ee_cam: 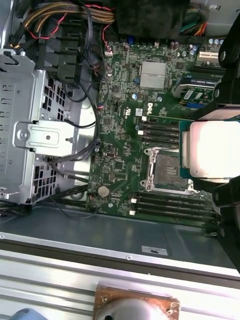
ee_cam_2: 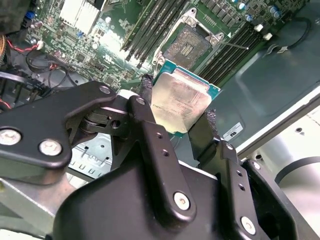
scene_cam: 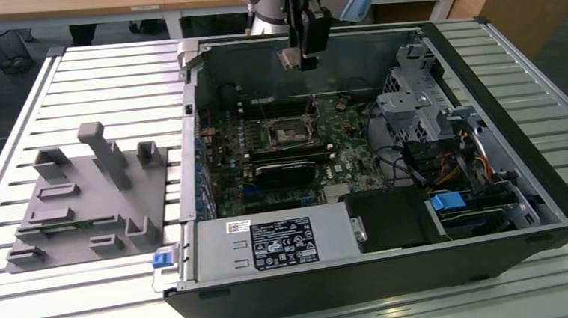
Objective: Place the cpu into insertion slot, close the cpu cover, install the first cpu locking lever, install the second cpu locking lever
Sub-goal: 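Place the cpu into insertion slot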
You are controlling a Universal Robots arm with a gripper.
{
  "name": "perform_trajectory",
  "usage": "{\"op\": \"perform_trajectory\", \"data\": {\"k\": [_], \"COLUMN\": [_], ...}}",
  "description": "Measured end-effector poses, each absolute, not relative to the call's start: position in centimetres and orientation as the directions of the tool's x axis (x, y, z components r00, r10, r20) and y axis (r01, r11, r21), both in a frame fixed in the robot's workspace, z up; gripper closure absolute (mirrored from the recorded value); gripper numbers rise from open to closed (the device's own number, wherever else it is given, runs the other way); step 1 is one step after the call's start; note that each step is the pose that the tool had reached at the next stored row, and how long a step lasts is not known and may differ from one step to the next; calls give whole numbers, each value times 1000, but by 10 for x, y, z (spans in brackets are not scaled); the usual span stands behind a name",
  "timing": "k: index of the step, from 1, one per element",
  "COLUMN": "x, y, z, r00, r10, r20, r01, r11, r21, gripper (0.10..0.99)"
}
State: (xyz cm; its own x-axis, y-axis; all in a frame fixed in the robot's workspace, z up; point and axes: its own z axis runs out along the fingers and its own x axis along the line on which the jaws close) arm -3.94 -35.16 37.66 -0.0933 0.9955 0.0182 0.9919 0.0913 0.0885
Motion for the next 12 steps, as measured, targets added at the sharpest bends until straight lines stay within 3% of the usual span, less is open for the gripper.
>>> {"op": "perform_trajectory", "data": {"k": [12], "x": [-39], "y": [-352], "z": [376], "r00": [-30], "r10": [999], "r20": [18], "r01": [996], "r11": [28], "r21": [88], "gripper": [545]}}
